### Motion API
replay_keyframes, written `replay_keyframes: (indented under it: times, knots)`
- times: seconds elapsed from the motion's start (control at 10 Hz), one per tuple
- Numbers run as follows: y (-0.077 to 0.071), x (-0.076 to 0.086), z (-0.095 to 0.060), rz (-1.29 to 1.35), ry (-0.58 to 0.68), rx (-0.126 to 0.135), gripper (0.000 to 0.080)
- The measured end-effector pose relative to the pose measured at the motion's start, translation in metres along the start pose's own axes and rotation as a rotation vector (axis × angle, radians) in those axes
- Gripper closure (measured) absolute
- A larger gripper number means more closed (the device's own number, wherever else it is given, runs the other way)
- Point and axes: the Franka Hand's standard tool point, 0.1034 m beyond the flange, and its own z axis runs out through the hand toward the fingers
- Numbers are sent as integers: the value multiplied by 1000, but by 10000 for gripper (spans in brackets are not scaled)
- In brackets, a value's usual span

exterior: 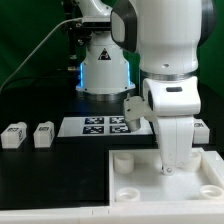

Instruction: Assemble one leg

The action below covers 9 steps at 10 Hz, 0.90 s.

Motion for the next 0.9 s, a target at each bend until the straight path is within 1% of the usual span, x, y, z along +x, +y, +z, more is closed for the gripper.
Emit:
replay_keyframes:
  times: [0.2, 0.3, 0.4, 0.5, 0.6, 0.7, 0.8, 0.9]
  knots:
    - [0, 0, 0, 1, 0, 0, 151]
    - [1, -1, -3, 5, 0, -4, 151]
    - [1, -3, -12, 29, -3, -17, 151]
    - [-6, -2, -21, 105, -8, -20, 151]
    - [-16, 3, -30, 179, -16, -19, 151]
    - [-27, 10, -35, 279, -28, -2, 151]
    - [-35, 20, -37, 490, -28, 21, 151]
    - [-42, 35, -38, 670, -17, 31, 151]
